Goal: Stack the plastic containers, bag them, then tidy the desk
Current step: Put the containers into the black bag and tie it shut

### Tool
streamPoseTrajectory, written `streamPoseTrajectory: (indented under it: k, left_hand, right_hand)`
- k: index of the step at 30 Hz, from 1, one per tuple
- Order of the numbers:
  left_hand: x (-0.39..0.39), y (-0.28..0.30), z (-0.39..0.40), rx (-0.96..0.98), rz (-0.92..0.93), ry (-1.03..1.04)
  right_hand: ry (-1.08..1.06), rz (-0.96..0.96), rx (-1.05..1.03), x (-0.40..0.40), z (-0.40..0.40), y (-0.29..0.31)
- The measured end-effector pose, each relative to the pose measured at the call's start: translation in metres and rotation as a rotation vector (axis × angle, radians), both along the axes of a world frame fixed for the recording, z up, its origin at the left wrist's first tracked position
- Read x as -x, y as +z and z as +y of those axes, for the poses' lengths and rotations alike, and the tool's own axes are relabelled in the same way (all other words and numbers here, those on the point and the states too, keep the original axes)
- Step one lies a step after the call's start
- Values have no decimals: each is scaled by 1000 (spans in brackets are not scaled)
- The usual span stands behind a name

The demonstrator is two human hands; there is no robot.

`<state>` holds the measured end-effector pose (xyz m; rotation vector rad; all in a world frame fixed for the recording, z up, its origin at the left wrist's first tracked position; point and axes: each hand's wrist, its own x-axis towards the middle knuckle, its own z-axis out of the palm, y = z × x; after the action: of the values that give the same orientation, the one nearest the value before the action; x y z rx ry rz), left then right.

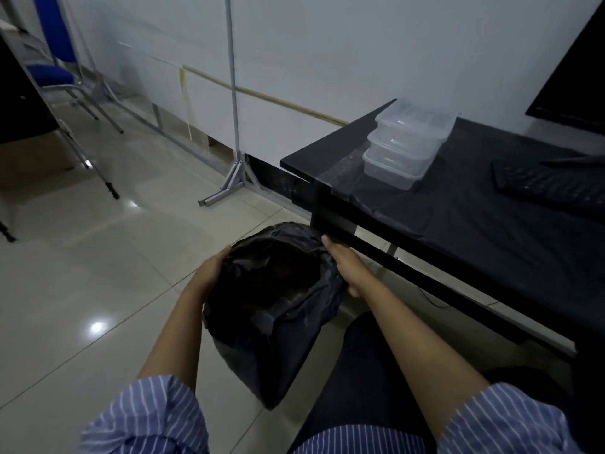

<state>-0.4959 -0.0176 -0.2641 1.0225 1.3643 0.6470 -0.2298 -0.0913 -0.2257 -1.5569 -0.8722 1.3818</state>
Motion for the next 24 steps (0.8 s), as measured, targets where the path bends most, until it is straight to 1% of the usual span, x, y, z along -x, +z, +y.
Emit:
streamPoseTrajectory:
  k: [4,9,11,13,15,18,20,21,22,24]
  left_hand:
    - [-29,22,-7,2,25,-68]
    - [-57,45,-3,-19,112,-116]
    - [-72,54,0,-152,181,-85]
    - [-88,70,3,-383,184,17]
    - [-110,92,6,-561,97,97]
    - [-146,132,8,-736,-10,85]
    - [-170,156,14,-812,-17,69]
    - [-182,166,15,-825,9,48]
    - [-194,176,17,-818,53,16]
    - [-213,192,18,-786,203,-88]
  right_hand:
    - [-124,56,-37,-4,-7,15]
    - [-206,47,-58,-21,-22,26]
    - [-214,34,-66,-29,-29,26]
    - [-224,26,-70,-37,-34,25]
    - [-228,18,-82,-43,-39,24]
    - [-212,5,-104,-47,-46,24]
    - [-196,5,-125,-48,-51,27]
    - [-187,11,-130,-48,-53,28]
    - [-177,13,-137,-49,-55,31]
    - [-154,6,-148,-49,-58,39]
